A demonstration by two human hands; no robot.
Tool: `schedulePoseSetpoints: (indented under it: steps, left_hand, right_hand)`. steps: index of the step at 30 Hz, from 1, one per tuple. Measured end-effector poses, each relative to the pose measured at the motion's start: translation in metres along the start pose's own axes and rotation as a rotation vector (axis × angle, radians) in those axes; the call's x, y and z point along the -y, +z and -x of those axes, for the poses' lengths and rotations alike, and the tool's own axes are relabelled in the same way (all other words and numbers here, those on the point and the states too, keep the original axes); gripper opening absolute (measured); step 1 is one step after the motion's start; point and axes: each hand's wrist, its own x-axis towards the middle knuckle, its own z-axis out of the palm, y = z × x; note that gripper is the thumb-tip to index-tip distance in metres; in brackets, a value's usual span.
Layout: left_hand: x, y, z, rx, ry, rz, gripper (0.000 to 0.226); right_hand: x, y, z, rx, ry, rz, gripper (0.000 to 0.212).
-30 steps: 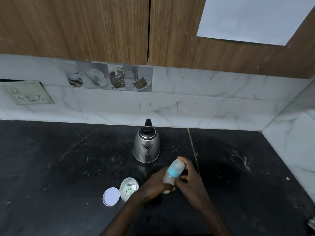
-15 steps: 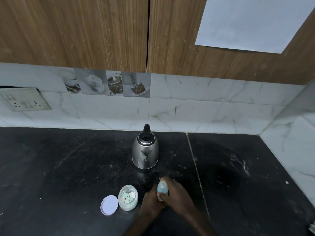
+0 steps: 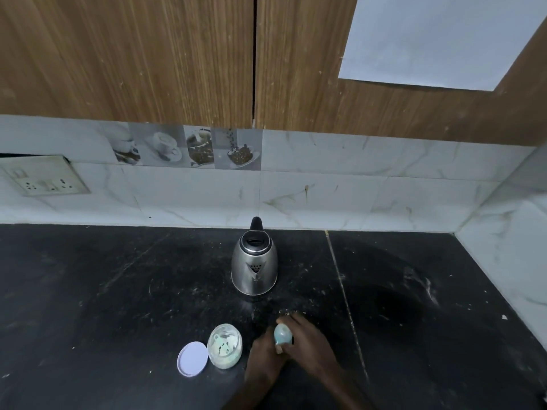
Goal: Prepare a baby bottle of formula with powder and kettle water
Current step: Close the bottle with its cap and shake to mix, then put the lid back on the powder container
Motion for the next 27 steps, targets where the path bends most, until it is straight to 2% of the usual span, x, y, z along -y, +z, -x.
schedulePoseSetpoints:
  steps: [4, 10, 14, 17, 20, 22, 24, 25, 27]
  left_hand:
    - [0.005, 0.003, 0.001, -0.040, 0.006, 0.030, 0.027]
    - [0.006, 0.000, -0.003, -0.062, 0.032, -0.001, 0.025]
    - [0.010, 0.002, -0.001, -0.085, 0.026, -0.033, 0.014]
    - [0.007, -0.004, 0.008, -0.069, 0.038, -0.051, 0.018]
    - [0.001, -0.016, 0.012, -0.089, -0.012, 0.046, 0.016]
    - [-0.014, -0.031, 0.012, -0.124, 0.019, 0.094, 0.036]
    - [-0.028, -0.057, 0.014, -0.182, 0.055, 0.179, 0.046]
    - [-0.033, -0.072, 0.015, -0.230, 0.072, 0.182, 0.051]
    - [-0.028, -0.099, 0.012, -0.353, 0.067, 0.079, 0.076]
  right_hand:
    - [-0.001, 0.003, -0.001, -0.009, -0.004, 0.022, 0.063]
    - [0.003, 0.009, -0.002, -0.021, 0.004, 0.044, 0.061]
    - [0.004, 0.012, -0.002, -0.030, 0.013, 0.032, 0.055]
    - [0.002, 0.016, -0.001, -0.051, 0.026, 0.017, 0.050]
    - [0.004, 0.017, -0.001, -0.040, 0.049, 0.017, 0.049]
    - [0.006, 0.017, -0.001, -0.040, 0.062, 0.031, 0.048]
    - [0.008, 0.018, 0.001, -0.050, 0.074, 0.026, 0.049]
    - [0.009, 0.019, 0.001, -0.054, 0.083, 0.033, 0.052]
    - [0.012, 0.020, 0.003, -0.060, 0.097, 0.059, 0.054]
